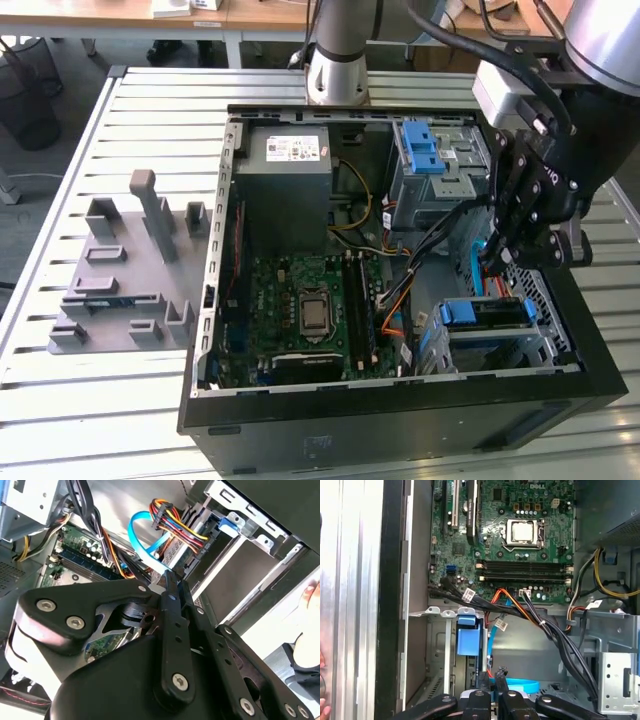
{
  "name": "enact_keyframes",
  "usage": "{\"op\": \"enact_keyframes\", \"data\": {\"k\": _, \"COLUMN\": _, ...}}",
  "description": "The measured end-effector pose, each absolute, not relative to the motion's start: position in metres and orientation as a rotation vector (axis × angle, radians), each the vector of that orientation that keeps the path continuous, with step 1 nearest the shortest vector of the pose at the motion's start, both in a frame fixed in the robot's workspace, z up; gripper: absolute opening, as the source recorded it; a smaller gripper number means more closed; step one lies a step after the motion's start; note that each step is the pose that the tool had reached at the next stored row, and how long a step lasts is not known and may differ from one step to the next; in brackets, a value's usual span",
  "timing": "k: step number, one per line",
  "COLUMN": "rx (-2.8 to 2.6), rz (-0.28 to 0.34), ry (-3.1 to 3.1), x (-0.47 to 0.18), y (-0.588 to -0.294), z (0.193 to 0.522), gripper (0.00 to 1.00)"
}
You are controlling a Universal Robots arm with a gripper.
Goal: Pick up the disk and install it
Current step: 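Insert the second disk wire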
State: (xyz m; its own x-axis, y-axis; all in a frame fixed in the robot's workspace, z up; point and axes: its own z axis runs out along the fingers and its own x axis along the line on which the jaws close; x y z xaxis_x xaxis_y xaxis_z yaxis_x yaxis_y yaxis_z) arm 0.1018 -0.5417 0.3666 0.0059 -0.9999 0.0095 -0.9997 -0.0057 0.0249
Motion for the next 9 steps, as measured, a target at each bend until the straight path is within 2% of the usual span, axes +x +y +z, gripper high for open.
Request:
{"op": "enact_keyframes", "data": {"k": 3, "rx": 2.217, "rz": -0.033, "ry": -2.204, "x": 0.1018, "y": -0.5467, "z": 0.3640, "gripper": 0.16}}
{"op": "enact_keyframes", "data": {"k": 7, "rx": 2.247, "rz": -0.099, "ry": -2.232, "x": 0.1018, "y": -0.5489, "z": 0.3628, "gripper": 0.16}}
{"op": "enact_keyframes", "data": {"k": 9, "rx": 2.247, "rz": -0.100, "ry": -2.232, "x": 0.1018, "y": -0.5503, "z": 0.3606, "gripper": 0.16}}
